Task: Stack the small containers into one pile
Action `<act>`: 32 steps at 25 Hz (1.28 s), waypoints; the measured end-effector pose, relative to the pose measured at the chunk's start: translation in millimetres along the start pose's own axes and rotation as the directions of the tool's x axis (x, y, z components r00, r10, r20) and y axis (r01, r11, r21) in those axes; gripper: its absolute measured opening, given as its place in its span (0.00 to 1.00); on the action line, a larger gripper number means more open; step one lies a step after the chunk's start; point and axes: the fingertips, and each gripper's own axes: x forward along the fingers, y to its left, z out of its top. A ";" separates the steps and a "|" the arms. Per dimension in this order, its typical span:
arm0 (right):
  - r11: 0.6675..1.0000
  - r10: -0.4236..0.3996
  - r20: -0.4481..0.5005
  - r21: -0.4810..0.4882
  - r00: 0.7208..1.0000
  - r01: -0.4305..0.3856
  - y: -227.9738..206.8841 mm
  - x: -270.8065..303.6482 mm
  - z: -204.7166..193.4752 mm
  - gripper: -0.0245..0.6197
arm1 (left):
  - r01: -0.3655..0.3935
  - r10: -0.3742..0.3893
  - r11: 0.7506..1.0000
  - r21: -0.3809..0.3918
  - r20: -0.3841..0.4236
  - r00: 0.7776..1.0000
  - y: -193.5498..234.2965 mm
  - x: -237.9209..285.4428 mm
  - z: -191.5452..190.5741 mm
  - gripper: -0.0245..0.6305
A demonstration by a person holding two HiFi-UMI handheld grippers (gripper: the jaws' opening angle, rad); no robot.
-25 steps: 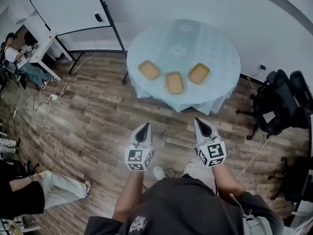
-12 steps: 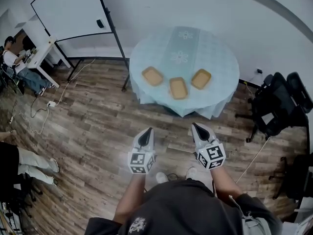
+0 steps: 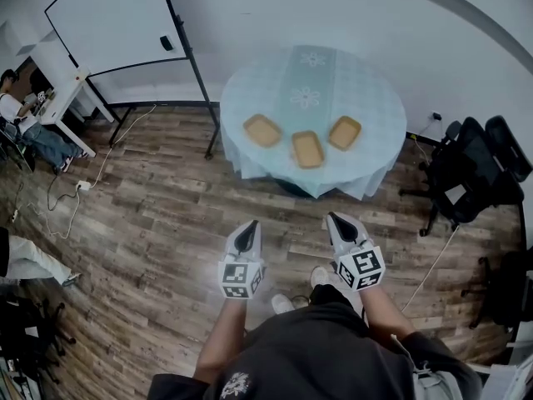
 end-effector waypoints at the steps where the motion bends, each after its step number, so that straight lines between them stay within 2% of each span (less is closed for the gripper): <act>1: 1.000 -0.003 -0.004 0.001 1.000 0.003 0.2 1.7 -1.5 0.03 | 0.002 -0.002 1.000 -0.005 -0.004 1.000 0.7 0.7 -2.7 0.05; 10: 1.000 -0.003 -0.018 0.016 1.000 0.003 -18.5 34.6 -6.6 0.03 | 0.021 -0.022 0.999 -0.028 -0.042 0.999 10.0 33.6 -16.0 0.05; 14: 1.000 -0.003 -0.010 0.029 1.000 0.004 -33.7 55.8 -1.0 0.03 | 0.018 -0.020 0.999 -0.042 -0.049 0.999 21.0 54.0 -8.6 0.05; 23: 0.999 0.003 -0.007 0.051 1.000 -0.003 -85.1 109.2 8.1 0.03 | 0.003 -0.004 1.000 -0.029 -0.049 0.999 42.4 123.0 16.0 0.05; 32: 0.997 0.014 -0.027 0.082 1.000 -0.012 -139.3 152.2 0.6 0.03 | 0.019 -0.021 1.000 -0.016 -0.113 0.993 38.7 190.9 9.9 0.05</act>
